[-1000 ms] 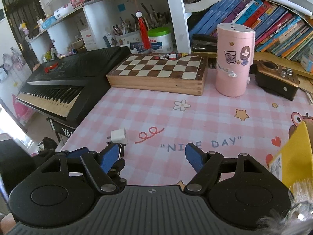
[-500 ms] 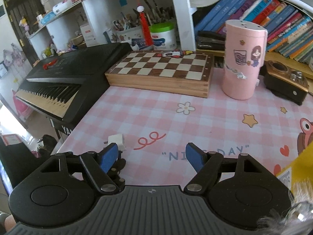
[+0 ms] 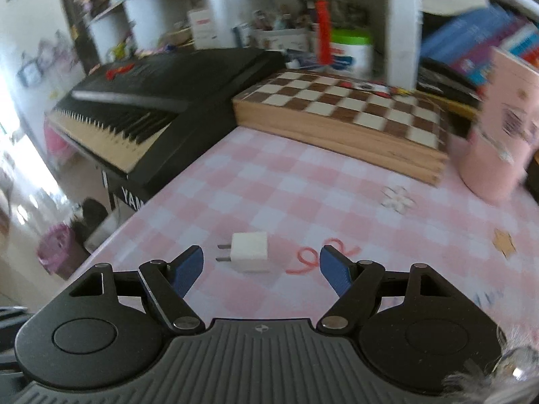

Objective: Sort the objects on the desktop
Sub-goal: 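Grasp the black binder clip with the left tool while the right tool grasps the white plug, then carry the black clip in the left tool and white plug in the right tool to the yellow box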

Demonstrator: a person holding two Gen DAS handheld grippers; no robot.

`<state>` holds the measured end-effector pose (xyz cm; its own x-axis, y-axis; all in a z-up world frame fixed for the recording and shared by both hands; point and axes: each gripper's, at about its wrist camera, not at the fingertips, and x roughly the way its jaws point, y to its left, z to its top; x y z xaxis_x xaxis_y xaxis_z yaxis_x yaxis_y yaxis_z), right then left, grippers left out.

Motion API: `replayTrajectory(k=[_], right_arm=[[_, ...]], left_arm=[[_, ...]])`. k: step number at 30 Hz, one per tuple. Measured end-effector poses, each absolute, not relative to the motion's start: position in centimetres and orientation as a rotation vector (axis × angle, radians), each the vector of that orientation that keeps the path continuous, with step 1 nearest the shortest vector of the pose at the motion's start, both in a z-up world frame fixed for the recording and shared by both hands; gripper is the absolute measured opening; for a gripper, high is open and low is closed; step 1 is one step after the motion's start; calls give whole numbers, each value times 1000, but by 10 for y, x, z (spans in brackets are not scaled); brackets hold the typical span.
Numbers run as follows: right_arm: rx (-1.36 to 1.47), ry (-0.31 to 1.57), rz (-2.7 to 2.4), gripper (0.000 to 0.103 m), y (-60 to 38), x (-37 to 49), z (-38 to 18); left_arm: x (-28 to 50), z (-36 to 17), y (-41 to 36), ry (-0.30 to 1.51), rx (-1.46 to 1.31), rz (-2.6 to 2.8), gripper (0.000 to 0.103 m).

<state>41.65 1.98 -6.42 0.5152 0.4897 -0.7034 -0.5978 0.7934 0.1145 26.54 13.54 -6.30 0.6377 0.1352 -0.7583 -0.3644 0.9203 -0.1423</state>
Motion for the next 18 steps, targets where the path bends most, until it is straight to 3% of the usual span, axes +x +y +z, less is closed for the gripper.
replayTrajectory(k=[4,10,18], right_arm=[[-208,791,682,72,40,424,-79],[-258,783,666,41,47,423,-87],[-213,776,636,41,22,412,-77]], left_arm=[[260,-56,136,812,-305,293,17],[260,-55,134,810,-297,297,17],[261,-47,128,791,-285,270,17]])
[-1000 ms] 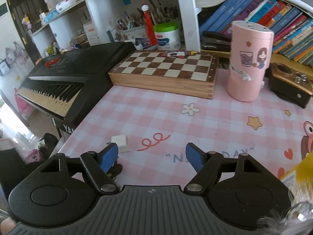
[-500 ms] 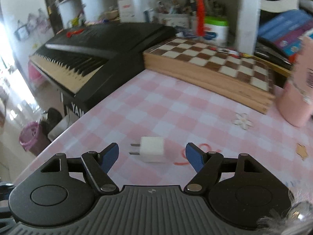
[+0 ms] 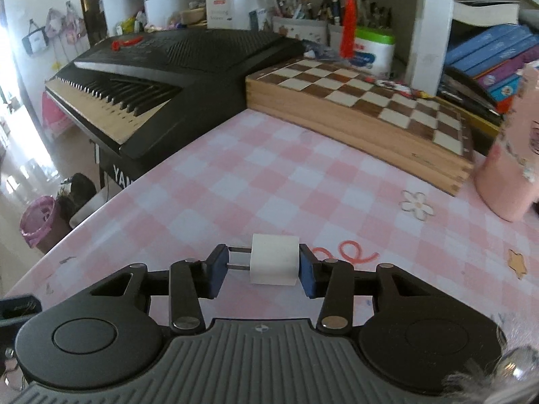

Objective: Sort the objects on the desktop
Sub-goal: 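Carry the black clip in the left tool and white plug in the right tool to the yellow box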

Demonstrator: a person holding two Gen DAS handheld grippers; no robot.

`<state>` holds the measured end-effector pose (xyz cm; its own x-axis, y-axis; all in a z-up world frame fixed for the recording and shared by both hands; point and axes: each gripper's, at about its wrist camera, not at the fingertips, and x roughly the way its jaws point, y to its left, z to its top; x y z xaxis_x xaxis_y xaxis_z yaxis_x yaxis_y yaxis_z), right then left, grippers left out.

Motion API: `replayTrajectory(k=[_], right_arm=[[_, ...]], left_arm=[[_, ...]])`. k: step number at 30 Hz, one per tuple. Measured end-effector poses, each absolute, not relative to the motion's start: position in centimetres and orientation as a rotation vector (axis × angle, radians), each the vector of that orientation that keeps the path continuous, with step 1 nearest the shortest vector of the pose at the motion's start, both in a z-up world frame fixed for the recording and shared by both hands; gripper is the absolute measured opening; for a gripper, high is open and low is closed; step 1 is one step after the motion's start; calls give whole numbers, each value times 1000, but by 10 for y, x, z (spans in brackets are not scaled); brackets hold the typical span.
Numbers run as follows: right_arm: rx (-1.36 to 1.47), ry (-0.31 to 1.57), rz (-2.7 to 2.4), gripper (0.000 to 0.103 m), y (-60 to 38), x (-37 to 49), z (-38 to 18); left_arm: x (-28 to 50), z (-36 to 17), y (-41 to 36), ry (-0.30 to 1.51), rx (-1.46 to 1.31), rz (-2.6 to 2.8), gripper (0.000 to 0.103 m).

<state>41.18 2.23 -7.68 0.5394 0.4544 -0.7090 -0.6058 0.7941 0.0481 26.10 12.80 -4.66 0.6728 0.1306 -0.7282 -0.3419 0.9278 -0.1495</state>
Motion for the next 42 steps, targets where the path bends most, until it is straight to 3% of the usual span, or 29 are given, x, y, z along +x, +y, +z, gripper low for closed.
replayTrajectory(k=[22,42], right_arm=[[-56,674,498,41,-62,286,22],[19,716,339,41,-83,106,25]], left_arm=[[195,23,107,611,-245,56,17],[70,24,114,644,-252,-141,17]])
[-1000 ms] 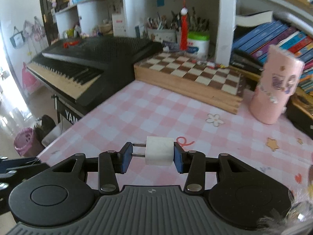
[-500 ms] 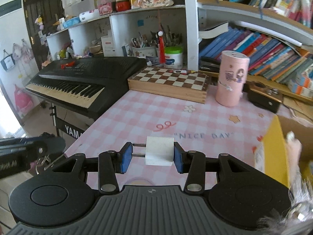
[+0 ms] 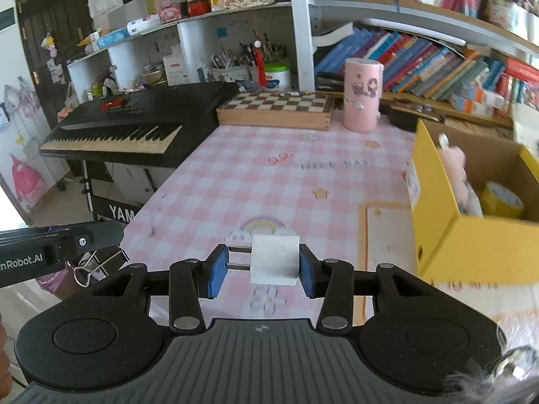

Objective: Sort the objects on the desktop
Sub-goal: 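Carry the black clip in the left tool and white plug in the right tool to the yellow box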

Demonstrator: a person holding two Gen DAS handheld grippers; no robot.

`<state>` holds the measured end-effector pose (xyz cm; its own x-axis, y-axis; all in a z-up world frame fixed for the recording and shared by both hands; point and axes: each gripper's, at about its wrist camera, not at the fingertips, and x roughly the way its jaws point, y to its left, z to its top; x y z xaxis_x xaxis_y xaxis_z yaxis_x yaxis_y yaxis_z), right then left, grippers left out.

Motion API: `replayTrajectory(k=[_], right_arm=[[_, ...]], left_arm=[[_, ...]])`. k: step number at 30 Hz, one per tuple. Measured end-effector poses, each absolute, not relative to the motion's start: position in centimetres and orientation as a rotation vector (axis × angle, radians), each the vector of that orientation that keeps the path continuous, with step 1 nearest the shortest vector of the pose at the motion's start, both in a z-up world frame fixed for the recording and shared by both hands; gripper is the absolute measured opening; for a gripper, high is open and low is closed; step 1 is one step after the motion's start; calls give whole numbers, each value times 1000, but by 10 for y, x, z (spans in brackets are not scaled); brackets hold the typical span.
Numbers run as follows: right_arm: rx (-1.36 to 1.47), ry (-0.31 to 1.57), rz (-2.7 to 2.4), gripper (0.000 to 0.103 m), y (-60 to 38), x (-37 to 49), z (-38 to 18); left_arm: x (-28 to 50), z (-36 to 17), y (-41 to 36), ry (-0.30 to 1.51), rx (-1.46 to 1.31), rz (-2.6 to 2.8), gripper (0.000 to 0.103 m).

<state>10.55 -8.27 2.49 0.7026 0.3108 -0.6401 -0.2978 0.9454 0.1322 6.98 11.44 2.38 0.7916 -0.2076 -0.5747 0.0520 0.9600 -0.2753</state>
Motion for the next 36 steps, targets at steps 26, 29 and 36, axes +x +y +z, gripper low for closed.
replayTrajectory(k=[26,29,36], right_arm=[[174,802,6,41,-166,9,12],[191,799,-24,41,-178,5,11],[232,803,-76,41,-209,-1,7]], left_arm=[[45,19,30,697,-140,-510,17],[48,19,17,701,-123,-542,17],[55,18,-15,717,-86,-599,17]])
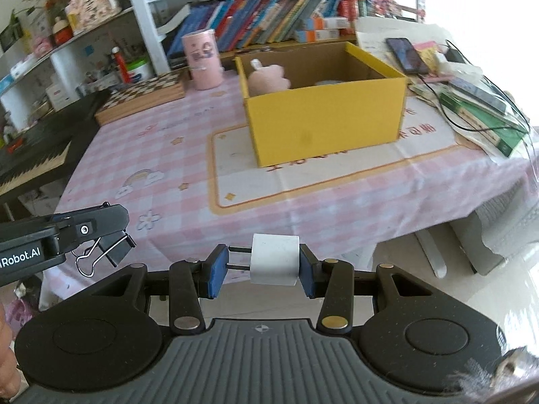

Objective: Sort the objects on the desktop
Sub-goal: 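Carry the black clip in the left tool and white plug in the right tool to the yellow box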

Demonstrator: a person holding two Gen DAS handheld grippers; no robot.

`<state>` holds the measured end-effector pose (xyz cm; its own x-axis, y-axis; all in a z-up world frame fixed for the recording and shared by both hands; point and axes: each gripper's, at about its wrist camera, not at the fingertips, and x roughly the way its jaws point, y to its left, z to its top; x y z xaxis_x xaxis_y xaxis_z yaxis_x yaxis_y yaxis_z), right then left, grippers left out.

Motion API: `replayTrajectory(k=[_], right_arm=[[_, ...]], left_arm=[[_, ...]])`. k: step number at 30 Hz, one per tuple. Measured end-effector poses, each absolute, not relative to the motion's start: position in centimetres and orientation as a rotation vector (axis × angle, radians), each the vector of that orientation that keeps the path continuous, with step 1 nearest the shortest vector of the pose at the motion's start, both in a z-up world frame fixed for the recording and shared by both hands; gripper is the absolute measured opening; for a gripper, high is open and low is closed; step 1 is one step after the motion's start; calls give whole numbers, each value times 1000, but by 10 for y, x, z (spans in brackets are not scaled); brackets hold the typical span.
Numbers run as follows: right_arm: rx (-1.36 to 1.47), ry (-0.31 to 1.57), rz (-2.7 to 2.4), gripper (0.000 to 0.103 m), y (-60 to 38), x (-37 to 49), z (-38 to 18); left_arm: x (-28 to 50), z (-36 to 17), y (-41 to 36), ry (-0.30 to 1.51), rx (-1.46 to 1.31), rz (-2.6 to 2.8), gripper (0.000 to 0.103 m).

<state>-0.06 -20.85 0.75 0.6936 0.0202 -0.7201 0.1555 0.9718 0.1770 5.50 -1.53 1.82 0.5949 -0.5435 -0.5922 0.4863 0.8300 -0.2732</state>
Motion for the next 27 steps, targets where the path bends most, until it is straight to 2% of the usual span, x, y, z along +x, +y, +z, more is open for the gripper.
replayTrajectory(k=[21,27], right_arm=[[268,848,-68,41,-350,40,-4],[251,803,-31,41,-384,60,1]], left_arm=[[98,14,-151,768,-61,-580,17],[116,23,-173,730,-79,-507,17]])
